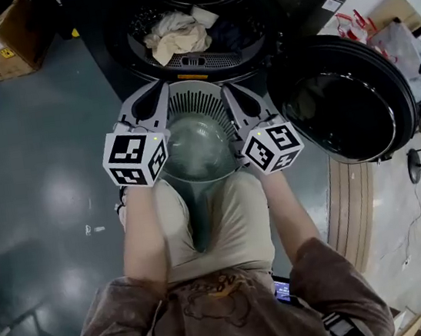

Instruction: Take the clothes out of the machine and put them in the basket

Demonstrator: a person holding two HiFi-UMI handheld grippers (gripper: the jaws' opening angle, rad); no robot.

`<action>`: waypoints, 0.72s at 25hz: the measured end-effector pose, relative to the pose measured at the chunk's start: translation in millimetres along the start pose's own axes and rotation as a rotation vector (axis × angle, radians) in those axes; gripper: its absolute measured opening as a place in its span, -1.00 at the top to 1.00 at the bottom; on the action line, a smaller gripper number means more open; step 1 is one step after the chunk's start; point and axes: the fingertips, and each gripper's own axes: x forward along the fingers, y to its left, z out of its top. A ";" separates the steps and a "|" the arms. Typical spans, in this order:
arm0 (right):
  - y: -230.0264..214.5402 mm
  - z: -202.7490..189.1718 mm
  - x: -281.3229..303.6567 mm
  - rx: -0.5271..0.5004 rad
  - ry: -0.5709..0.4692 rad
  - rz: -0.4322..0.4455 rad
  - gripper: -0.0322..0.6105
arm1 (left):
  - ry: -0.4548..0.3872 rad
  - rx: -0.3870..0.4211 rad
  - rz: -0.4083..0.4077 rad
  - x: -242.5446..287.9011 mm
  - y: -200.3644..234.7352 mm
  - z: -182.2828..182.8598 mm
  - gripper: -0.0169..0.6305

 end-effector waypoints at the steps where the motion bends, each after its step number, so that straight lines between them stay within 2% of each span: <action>1: 0.3 0.1 -1.4 0.001 -0.001 0.001 0.91 | 0.004 0.009 -0.005 -0.3 -3.1 -0.6 0.93; 3: 0.6 0.0 -3.3 0.001 -0.002 0.007 0.91 | 0.007 0.019 -0.018 -0.7 -9.3 0.0 0.93; 6: -0.4 -0.3 -1.4 -0.003 0.004 0.020 0.91 | -0.010 -0.008 -0.034 -2.4 -14.7 4.9 0.93; 8: -1.5 -1.3 1.9 0.003 0.011 0.026 0.74 | -0.026 -0.021 -0.038 -4.1 -16.3 9.2 0.93; 12: 0.4 -2.5 7.7 0.005 0.022 0.047 0.51 | -0.023 0.026 -0.034 -4.4 -20.3 10.1 0.93; 18: 4.2 -9.7 15.4 0.011 0.042 0.072 0.04 | -0.017 0.028 -0.052 -7.0 -25.7 10.5 0.93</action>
